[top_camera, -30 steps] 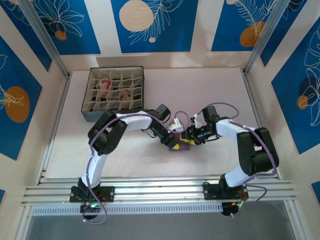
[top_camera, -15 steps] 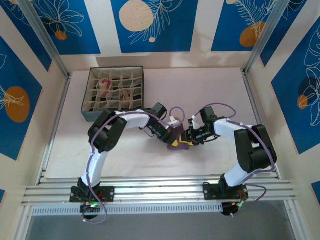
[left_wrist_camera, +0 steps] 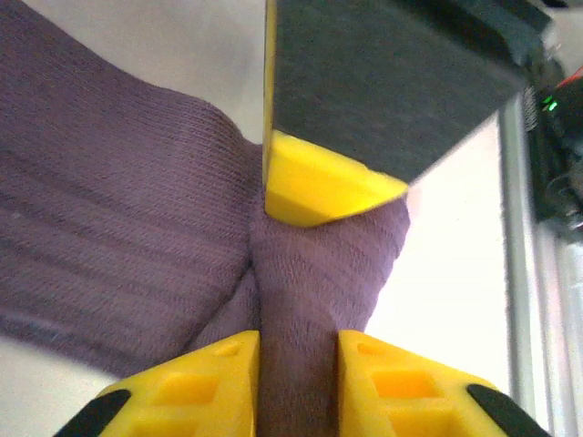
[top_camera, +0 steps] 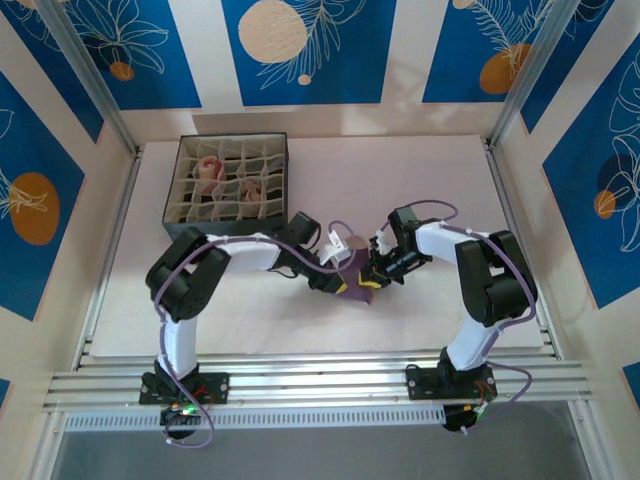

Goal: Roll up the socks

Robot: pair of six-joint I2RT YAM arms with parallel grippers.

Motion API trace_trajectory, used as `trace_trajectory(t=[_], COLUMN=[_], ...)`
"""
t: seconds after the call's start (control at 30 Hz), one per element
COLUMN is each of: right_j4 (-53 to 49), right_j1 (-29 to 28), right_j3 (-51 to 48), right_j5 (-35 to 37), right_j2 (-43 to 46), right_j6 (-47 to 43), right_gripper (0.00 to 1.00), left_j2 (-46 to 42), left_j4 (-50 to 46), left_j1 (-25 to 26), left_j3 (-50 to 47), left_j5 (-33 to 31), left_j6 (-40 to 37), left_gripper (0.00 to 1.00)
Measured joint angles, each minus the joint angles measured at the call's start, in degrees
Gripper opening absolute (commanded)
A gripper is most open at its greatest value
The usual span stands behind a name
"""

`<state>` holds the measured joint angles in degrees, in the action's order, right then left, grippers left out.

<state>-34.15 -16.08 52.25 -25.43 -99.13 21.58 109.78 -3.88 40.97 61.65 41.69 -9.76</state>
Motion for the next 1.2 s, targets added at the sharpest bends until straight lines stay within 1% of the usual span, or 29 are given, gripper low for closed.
trace_trajectory(t=[0.13, 0.27, 0.37, 0.43, 0.57, 0.7, 0.93, 1.07, 1.2], right_j4=[-1.4, -2.9, -4.1, -4.8, -5.8, -6.3, -7.0, -7.4, -7.5], right_j1=[0.0, -0.1, -0.2, -0.5, -1.0, -1.7, -2.7, -3.1, -3.3], right_j3=[0.6, 1.1, 1.6, 2.1, 2.8, 3.3, 4.1, 4.5, 4.7], right_j5=[0.3, 0.7, 0.8, 1.1, 2.1, 3.0, 3.6, 3.9, 3.7], right_j2=[-1.1, -1.9, -2.5, -2.7, -2.8, -2.9, -3.3, -3.5, -3.5], right_j6=[0.0, -0.1, -0.1, -0.3, -0.3, -0.3, -0.3, -0.3, -0.5], right_gripper=[0.04, 0.03, 0.03, 0.03, 0.03, 0.03, 0.03, 0.03, 0.05], left_j2=[-7.4, -12.2, -14.5, -15.2, -15.6, -16.3, -17.9, -15.5, -11.3], left_j4=[8.0, 15.0, 19.8, 22.6, 26.4, 28.6, 27.8, 25.0, 23.6], left_j1=[2.4, 7.5, 11.0, 12.3, 13.3, 13.4, 14.6, 17.1, 18.1], left_j3=[-8.7, -15.1, -18.8, -20.5, -22.0, -22.7, -22.4, -20.0, -17.3], left_j5=[-7.6, -16.5, -23.1, -26.8, -31.3, -33.5, -33.4, -33.5, -34.7], left_j6=[-6.6, -14.7, -20.1, -23.1, -27.2, -29.1, -32.2, -34.9, -36.7], left_gripper=[0.32, 0.36, 0.38, 0.38, 0.41, 0.44, 0.46, 0.50, 0.51])
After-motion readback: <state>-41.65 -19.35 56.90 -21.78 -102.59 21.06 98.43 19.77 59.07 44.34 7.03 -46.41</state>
